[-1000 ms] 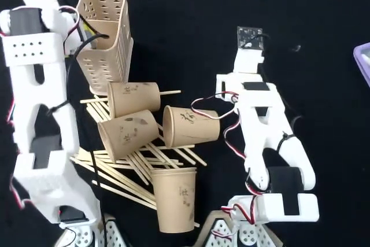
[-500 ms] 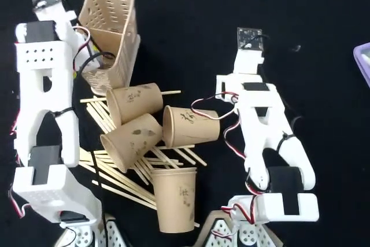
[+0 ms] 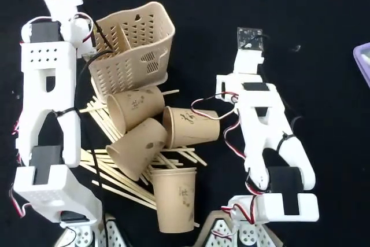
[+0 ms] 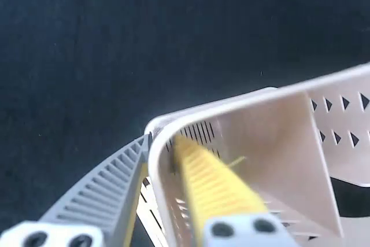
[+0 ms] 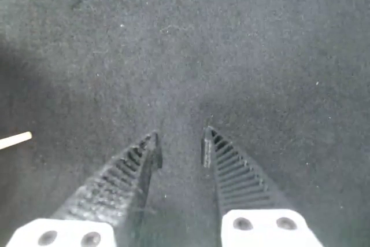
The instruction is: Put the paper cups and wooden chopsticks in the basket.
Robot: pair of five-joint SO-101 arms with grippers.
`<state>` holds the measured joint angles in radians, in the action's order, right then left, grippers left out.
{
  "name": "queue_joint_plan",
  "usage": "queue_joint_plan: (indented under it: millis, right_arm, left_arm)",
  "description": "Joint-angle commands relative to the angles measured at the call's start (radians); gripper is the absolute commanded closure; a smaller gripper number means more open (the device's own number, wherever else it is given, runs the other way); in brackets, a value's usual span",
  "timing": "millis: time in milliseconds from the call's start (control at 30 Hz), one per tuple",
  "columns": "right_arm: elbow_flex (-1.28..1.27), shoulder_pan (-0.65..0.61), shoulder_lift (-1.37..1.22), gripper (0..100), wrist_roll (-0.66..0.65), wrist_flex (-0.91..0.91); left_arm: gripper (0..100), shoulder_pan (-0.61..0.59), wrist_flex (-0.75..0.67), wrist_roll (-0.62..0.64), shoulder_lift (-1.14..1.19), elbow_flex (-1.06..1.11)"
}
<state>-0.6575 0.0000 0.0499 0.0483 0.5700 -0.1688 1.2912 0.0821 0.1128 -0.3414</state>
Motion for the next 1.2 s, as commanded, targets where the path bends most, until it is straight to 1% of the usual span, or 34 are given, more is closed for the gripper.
queue_joint_plan:
  millis: [0, 67, 267, 367, 400, 433, 500, 533, 567, 633, 767, 867, 1067, 1167]
  right_arm:
    - [0.005, -0.020, 0.002, 87.1, 0.008, -0.023]
    - [0.005, -0.020, 0.002, 87.1, 0.008, -0.023]
    - [0.005, -0.020, 0.002, 87.1, 0.008, -0.023]
    - [0.005, -0.020, 0.002, 87.1, 0.008, -0.023]
    - [0.005, -0.020, 0.002, 87.1, 0.008, -0.023]
    - [0.005, -0.020, 0.002, 87.1, 0.008, -0.023]
    - [0.005, -0.020, 0.002, 87.1, 0.008, -0.023]
    - [0.005, -0.020, 0.002, 87.1, 0.008, -0.023]
    - [0.004, -0.020, 0.002, 87.1, 0.008, -0.023]
    - [0.004, -0.020, 0.002, 87.1, 0.008, -0.023]
    - [0.004, -0.020, 0.002, 87.1, 0.008, -0.023]
    - [0.004, -0.020, 0.002, 87.1, 0.008, -0.023]
    - [0.004, -0.020, 0.002, 87.1, 0.008, -0.023]
    - [0.004, -0.020, 0.002, 87.1, 0.008, -0.023]
  left_arm:
    - [80, 0.004, -0.025, -0.011, -0.041, -0.019]
    - [78, 0.002, -0.029, 0.005, -0.048, -0.019]
    - [78, 0.002, -0.021, -0.002, -0.048, -0.008]
    - [78, 0.010, 0.034, -0.005, -0.038, -0.007]
    - [80, 0.013, 0.044, -0.005, -0.035, -0.001]
    - [83, 0.018, 0.046, -0.005, -0.028, 0.004]
    - [96, 0.028, 0.046, -0.006, -0.021, -0.005]
    - [98, 0.035, 0.052, -0.015, -0.017, -0.018]
    - [95, 0.039, 0.058, -0.032, -0.018, -0.018]
    - [98, 0.061, 0.084, -0.077, -0.018, -0.030]
    - [97, 0.110, 0.144, -0.221, -0.012, -0.022]
    - [97, 0.120, 0.155, -0.304, -0.009, -0.021]
    - [97, 0.117, 0.155, -0.370, -0.018, -0.030]
    - [97, 0.116, 0.140, -0.370, -0.014, -0.031]
